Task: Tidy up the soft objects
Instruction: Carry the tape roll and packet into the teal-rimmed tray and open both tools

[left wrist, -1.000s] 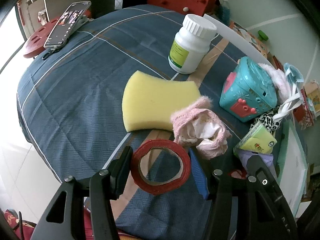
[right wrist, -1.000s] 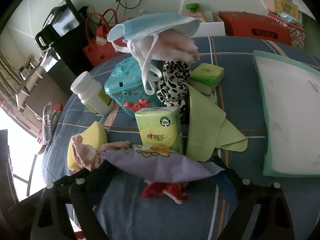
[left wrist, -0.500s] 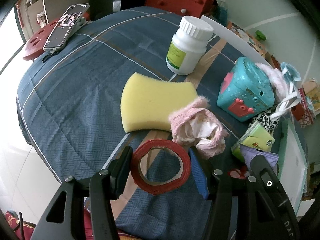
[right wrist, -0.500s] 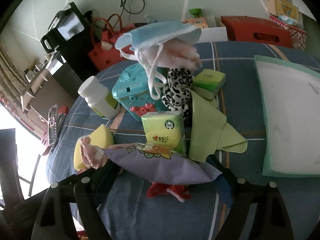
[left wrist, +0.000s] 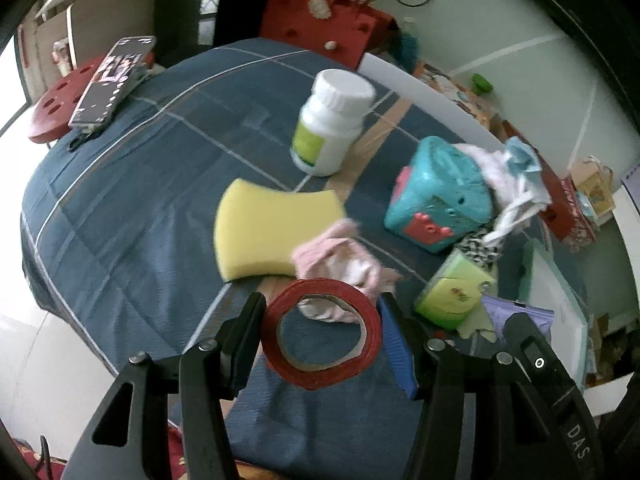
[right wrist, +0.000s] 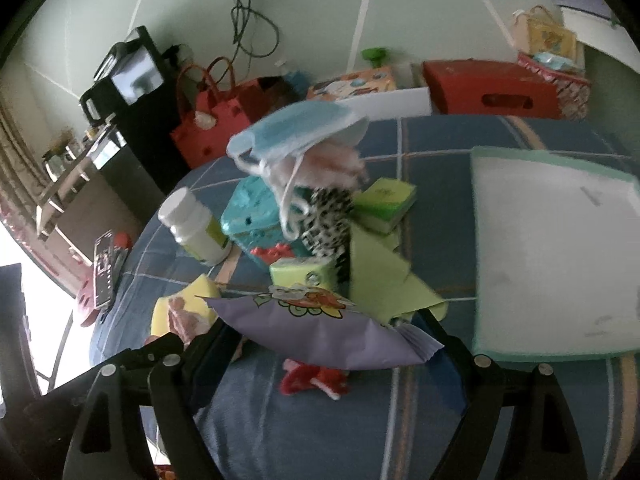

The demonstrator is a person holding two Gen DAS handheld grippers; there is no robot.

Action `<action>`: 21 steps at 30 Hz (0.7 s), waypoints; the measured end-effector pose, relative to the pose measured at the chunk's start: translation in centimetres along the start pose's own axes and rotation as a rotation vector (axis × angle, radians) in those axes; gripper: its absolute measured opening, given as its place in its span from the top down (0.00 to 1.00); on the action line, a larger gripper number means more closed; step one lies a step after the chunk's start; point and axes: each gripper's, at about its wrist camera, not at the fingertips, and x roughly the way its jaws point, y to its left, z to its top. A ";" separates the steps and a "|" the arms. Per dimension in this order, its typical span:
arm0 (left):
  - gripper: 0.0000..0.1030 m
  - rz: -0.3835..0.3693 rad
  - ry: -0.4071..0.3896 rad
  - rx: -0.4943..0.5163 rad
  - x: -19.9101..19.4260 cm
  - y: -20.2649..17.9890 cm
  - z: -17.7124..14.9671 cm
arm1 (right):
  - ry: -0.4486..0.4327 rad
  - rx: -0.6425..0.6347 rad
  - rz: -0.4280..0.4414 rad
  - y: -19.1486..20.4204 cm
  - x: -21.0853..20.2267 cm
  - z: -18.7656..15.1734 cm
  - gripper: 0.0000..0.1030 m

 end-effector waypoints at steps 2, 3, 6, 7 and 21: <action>0.43 -0.018 0.007 0.018 -0.3 -0.7 0.4 | 0.000 0.005 -0.033 -0.3 -0.7 0.6 0.15; 0.43 -0.025 0.008 0.033 -0.6 -1.2 0.6 | -0.005 0.008 -0.047 -0.4 -1.1 0.9 0.15; 0.43 -0.046 -0.011 0.084 -1.7 -3.0 1.2 | -0.014 0.008 -0.086 -0.7 -2.1 2.0 0.15; 0.43 -0.055 -0.022 0.103 -2.0 -3.7 1.4 | -0.020 0.006 -0.096 -0.8 -2.4 2.3 0.15; 0.43 -0.121 -0.074 0.289 -2.2 -12.1 1.4 | -0.059 0.144 -0.282 -7.5 -4.7 5.8 0.15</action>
